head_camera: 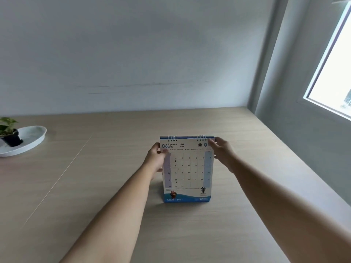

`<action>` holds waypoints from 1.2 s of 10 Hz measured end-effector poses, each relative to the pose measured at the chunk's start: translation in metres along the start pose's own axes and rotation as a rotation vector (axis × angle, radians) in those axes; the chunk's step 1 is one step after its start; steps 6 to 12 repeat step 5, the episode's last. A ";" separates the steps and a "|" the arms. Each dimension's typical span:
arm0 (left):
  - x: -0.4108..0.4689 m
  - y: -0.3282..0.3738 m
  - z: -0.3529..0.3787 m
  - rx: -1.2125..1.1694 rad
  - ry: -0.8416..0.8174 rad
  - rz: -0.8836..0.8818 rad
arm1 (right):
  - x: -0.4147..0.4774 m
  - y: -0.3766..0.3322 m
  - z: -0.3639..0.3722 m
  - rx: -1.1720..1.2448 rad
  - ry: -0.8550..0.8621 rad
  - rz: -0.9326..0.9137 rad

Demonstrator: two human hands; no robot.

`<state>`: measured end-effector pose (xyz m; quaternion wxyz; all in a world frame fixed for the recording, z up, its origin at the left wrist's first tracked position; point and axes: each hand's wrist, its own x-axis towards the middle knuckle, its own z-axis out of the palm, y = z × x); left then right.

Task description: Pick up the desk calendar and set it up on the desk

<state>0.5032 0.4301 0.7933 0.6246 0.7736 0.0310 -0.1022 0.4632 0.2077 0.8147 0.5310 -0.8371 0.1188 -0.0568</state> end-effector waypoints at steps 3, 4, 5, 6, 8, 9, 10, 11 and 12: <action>-0.003 -0.003 -0.001 0.019 0.000 0.015 | -0.005 0.002 0.005 0.023 0.005 -0.002; -0.009 0.002 -0.003 0.043 0.018 -0.021 | -0.007 0.000 0.002 0.013 -0.024 0.020; -0.019 -0.013 -0.007 0.228 0.058 -0.036 | -0.015 0.003 0.001 0.043 0.038 0.028; -0.019 -0.013 -0.007 0.228 0.058 -0.036 | -0.015 0.003 0.001 0.043 0.038 0.028; -0.019 -0.013 -0.007 0.228 0.058 -0.036 | -0.015 0.003 0.001 0.043 0.038 0.028; -0.019 -0.013 -0.007 0.228 0.058 -0.036 | -0.015 0.003 0.001 0.043 0.038 0.028; -0.019 -0.013 -0.007 0.228 0.058 -0.036 | -0.015 0.003 0.001 0.043 0.038 0.028; -0.019 -0.013 -0.007 0.228 0.058 -0.036 | -0.015 0.003 0.001 0.043 0.038 0.028; -0.019 -0.013 -0.007 0.228 0.058 -0.036 | -0.015 0.003 0.001 0.043 0.038 0.028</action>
